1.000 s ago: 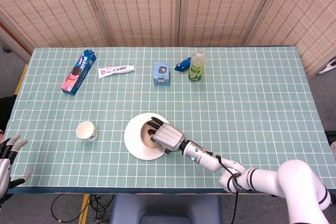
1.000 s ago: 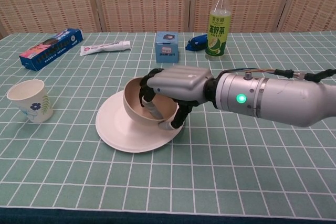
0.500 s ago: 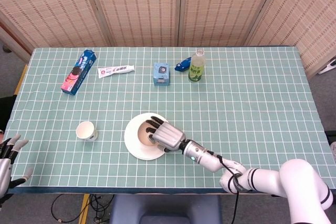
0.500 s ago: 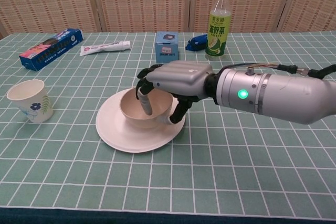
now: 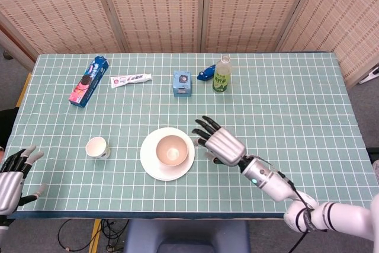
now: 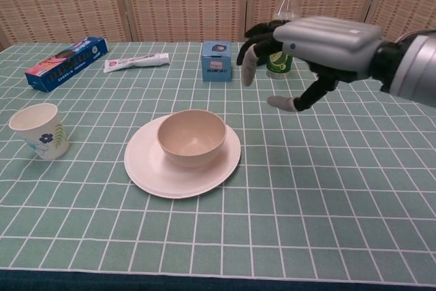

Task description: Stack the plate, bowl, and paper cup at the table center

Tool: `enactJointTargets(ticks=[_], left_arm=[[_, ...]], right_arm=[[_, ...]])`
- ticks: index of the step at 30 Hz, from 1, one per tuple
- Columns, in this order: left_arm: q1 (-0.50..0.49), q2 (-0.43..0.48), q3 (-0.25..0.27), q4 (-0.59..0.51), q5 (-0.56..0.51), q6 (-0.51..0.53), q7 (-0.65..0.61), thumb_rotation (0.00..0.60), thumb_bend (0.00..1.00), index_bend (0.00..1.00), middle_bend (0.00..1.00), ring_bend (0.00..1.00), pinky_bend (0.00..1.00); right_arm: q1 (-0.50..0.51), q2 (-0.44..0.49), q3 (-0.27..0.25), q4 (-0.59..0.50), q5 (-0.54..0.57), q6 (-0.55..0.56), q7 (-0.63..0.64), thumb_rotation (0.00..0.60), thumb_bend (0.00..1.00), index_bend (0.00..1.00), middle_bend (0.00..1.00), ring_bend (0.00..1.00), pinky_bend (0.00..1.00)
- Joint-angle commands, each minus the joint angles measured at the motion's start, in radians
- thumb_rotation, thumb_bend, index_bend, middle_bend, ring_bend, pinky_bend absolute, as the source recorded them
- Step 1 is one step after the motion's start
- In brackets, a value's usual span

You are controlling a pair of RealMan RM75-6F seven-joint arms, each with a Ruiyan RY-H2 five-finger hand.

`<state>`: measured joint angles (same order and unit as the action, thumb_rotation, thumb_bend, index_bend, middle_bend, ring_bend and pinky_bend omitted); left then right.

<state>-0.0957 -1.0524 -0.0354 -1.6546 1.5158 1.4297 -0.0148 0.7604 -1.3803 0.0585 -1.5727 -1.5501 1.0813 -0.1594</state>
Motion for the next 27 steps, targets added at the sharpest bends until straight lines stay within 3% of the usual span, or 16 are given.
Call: enactJointTargets(ticks=[1,9,15,27], left_arm=[[-0.026,0.0,-0.008,0.012,0.018,-0.021,-0.004,0.6,0.26,0.16,0.06,0.08,0.1],[-0.125,-0.02,-0.02,0.067,0.084,-0.1,-0.028,0.6,0.26,0.19,0.06,0.12,0.12],[-0.215,-0.052,-0.025,0.117,0.11,-0.193,-0.048,0.6,0.26,0.21,0.15,0.22,0.25],[-0.415,-0.038,-0.046,0.099,0.016,-0.51,-0.019,0.6,0.26,0.12,0.03,0.07,0.22]], right_arm=[[-0.098,0.087,-0.031,-0.067,0.004,0.108,-0.061,0.6,0.35,0.35,0.2,0.01,0.03],[-0.264,0.217,-0.066,-0.14,0.0,0.296,-0.064,0.6,0.35,0.35,0.21,0.02,0.1],[-0.353,0.294,-0.063,-0.172,-0.008,0.401,-0.053,0.6,0.35,0.35,0.21,0.02,0.1],[-0.43,0.35,-0.049,-0.195,-0.038,0.453,-0.032,0.6,0.35,0.35,0.21,0.02,0.1]])
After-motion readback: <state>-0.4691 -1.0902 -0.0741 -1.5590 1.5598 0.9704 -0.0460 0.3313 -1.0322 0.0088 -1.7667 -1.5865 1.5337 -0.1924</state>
